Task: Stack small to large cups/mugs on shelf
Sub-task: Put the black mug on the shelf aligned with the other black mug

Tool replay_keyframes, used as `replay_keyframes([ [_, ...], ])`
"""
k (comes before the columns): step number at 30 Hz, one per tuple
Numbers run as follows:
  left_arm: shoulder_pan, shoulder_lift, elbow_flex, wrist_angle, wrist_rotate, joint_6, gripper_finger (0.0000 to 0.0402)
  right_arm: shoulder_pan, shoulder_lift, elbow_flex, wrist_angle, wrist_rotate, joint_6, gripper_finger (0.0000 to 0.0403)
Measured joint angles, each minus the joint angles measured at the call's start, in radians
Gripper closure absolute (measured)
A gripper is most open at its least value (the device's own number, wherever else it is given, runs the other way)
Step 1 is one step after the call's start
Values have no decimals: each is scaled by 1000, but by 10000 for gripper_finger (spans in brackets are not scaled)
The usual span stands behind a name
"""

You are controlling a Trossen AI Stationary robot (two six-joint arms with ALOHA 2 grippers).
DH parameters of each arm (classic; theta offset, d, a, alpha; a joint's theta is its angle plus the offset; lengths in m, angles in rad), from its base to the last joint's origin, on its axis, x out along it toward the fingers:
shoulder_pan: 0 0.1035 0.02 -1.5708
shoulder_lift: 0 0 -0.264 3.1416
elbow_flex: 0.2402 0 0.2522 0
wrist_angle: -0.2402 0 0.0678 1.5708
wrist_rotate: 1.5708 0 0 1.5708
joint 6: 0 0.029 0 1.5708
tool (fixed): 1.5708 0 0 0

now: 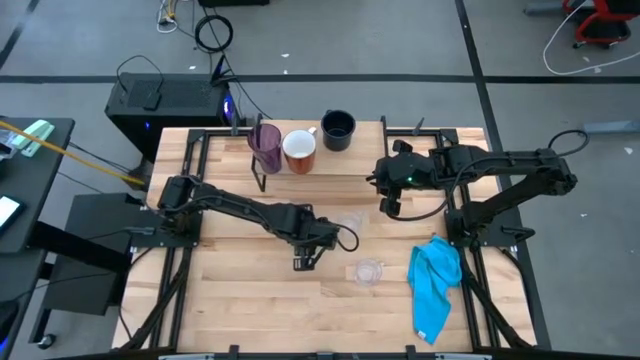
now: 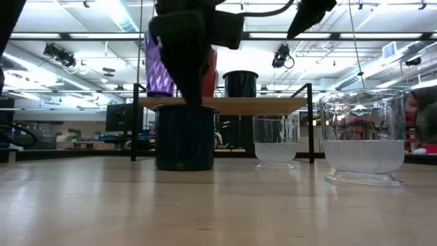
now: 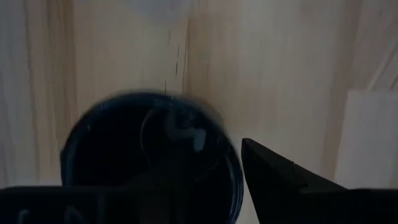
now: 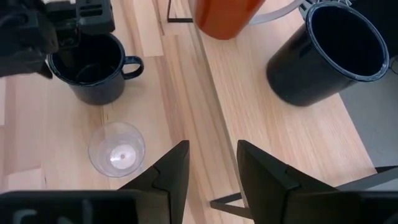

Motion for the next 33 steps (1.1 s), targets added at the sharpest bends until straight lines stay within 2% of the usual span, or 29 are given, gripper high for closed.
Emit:
replay_keyframes([
  [11, 1, 30, 1, 13, 0, 33, 282, 0, 0, 0, -5, -1, 0, 262],
  [14, 1, 30, 0, 13, 0, 55, 306, 0, 0, 0, -7, -1, 0, 262],
  [19, 1, 30, 1, 12, -6, 107, 373, 0, 0, 0, -8, -1, -1, 262],
  [27, 13, 30, 2, -19, -4, 184, 375, 0, 0, 0, -26, -1, -3, 262],
  [33, 14, 29, 90, -172, 8, 301, 375, 0, -18, 0, -74, -1, -3, 262],
])
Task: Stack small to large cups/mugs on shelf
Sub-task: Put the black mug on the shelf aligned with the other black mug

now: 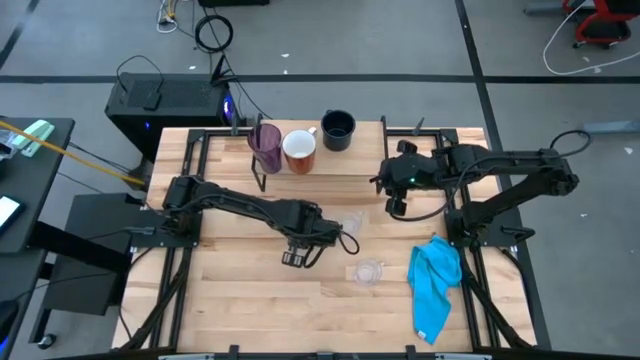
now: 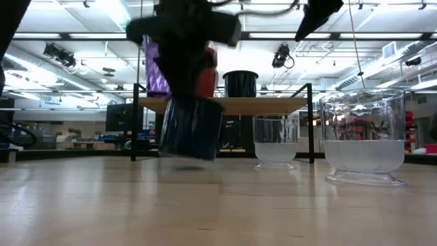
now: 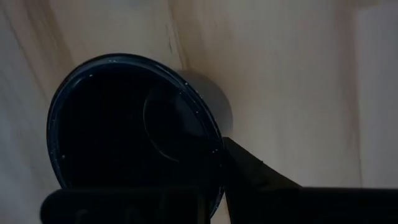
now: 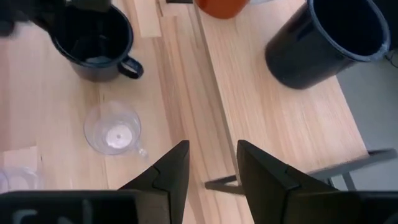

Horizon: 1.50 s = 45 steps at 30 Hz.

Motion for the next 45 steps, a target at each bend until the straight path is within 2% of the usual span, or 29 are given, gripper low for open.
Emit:
replay_keyframes([
  [6, -6, -17, 128, -102, -5, 211, 375, 0, -66, -18, -18, 1, 22, 262],
  [14, -9, -17, 303, -214, -73, 478, 375, 0, -203, -151, 24, 7, 60, 262],
  [19, 6, -18, 373, -200, -173, 666, 375, 0, -263, -217, 59, 7, 75, 262],
  [26, 89, -18, 397, -138, -179, 958, 375, 37, -275, -245, 79, 7, 85, 262],
  [31, 141, -18, 398, -90, -180, 998, 375, 92, -276, -261, 110, 7, 35, 262],
  [35, 159, -18, 398, -86, -180, 1025, 375, 122, -268, -300, 215, 7, -57, 262],
  [45, 206, -18, 398, -27, -166, 1071, 375, 98, -252, -317, 310, 79, -112, 261],
])
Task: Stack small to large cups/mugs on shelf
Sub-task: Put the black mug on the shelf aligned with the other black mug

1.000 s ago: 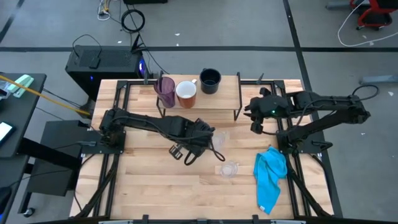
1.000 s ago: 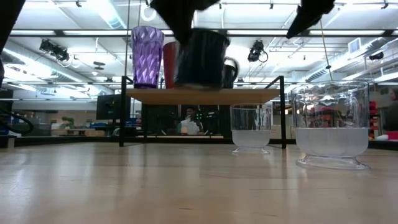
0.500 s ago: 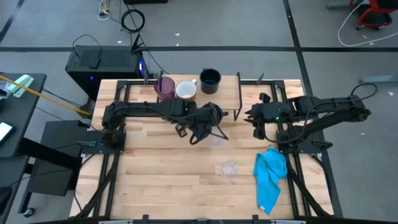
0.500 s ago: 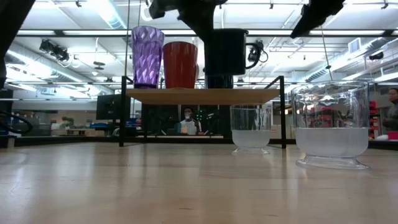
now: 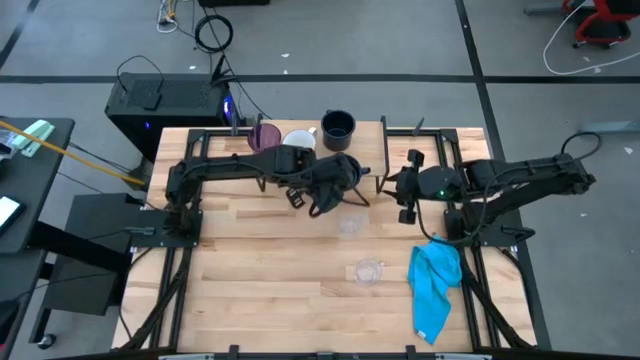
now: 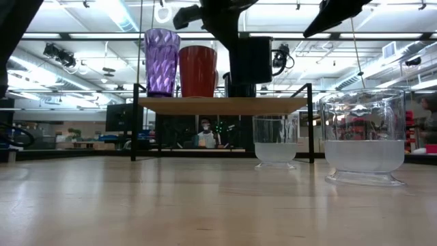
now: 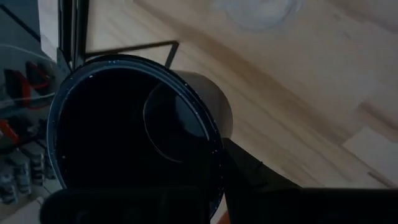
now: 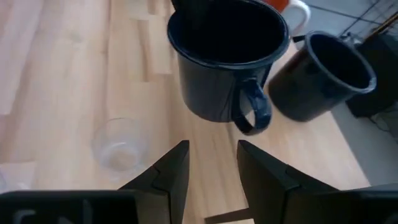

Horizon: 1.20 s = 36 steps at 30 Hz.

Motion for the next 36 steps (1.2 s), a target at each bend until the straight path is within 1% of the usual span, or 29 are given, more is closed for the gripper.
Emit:
replay_keyframes([
  [5, 16, 0, 0, 4, 11, 0, 375, -93, 1, 0, 46, -14, -55, 250],
  [12, 36, 0, 0, 17, 15, 26, 375, -230, 25, 0, 100, -137, -138, 223],
  [17, 58, 0, 0, 23, 29, 27, 375, -304, 60, 0, 130, -245, -204, 216],
  [20, 62, 0, 0, 24, 51, 27, 375, -340, 73, 0, 169, -287, -235, 218],
  [24, 60, 0, 0, 28, 53, 42, 375, -389, 94, 0, 199, -376, -268, 227],
  [26, 58, 0, 0, 31, 55, 50, 375, -410, 105, 0, 202, -392, -270, 232],
  [30, 59, 0, 0, 42, 55, 56, 375, -446, 127, 0, 202, -471, -277, 242],
  [32, 59, 0, 0, 42, 55, 66, 375, -453, 136, 0, 207, -491, -281, 248],
  [36, 58, 0, 0, 44, 55, 69, 375, -454, 150, 0, 221, -496, -311, 268],
])
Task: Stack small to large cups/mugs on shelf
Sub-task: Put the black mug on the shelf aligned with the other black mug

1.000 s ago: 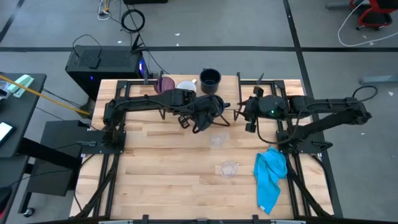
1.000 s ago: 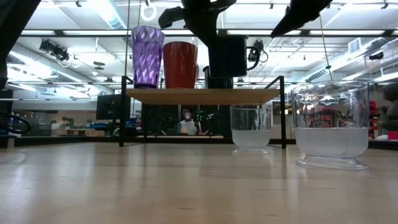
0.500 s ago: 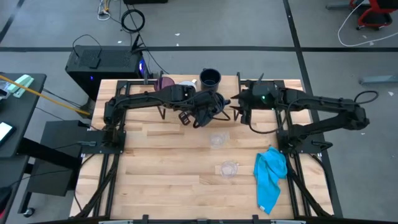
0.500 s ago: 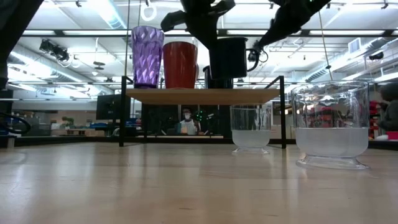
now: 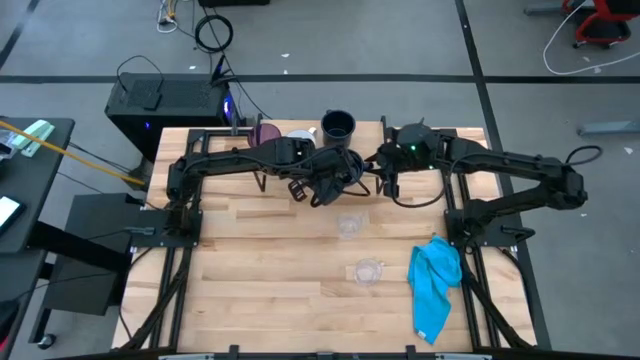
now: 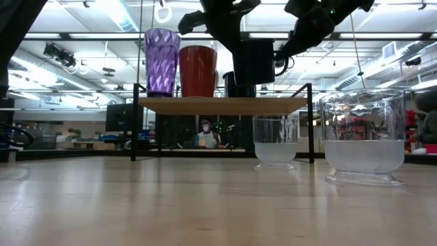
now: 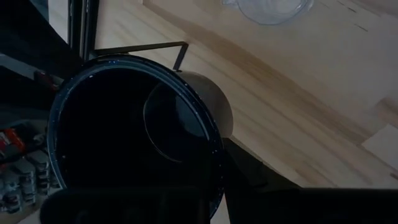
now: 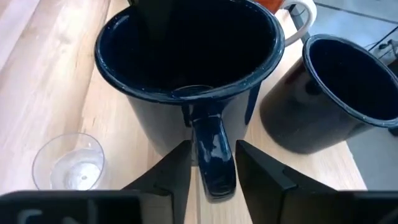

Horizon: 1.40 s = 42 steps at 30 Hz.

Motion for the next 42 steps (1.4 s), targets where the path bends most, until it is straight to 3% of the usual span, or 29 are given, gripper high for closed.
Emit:
replay_keyframes([
  [8, 1, 0, 0, -10, 6, 8, 375, -2, 17, 0, 0, -6, -36, 347],
  [20, 1, 0, 0, -6, -2, -32, 364, -4, 17, 0, 7, -2, -18, 348],
  [23, 1, 0, 0, 3, -13, -57, 341, -4, 17, 0, 7, 2, -4, 348],
  [34, -6, -1, 0, 32, -2, -93, 195, -13, 17, 0, 16, 3, 5, 349],
  [42, -46, -54, 3, 28, -22, -145, 164, -36, 17, 0, 30, 5, 15, 349],
])
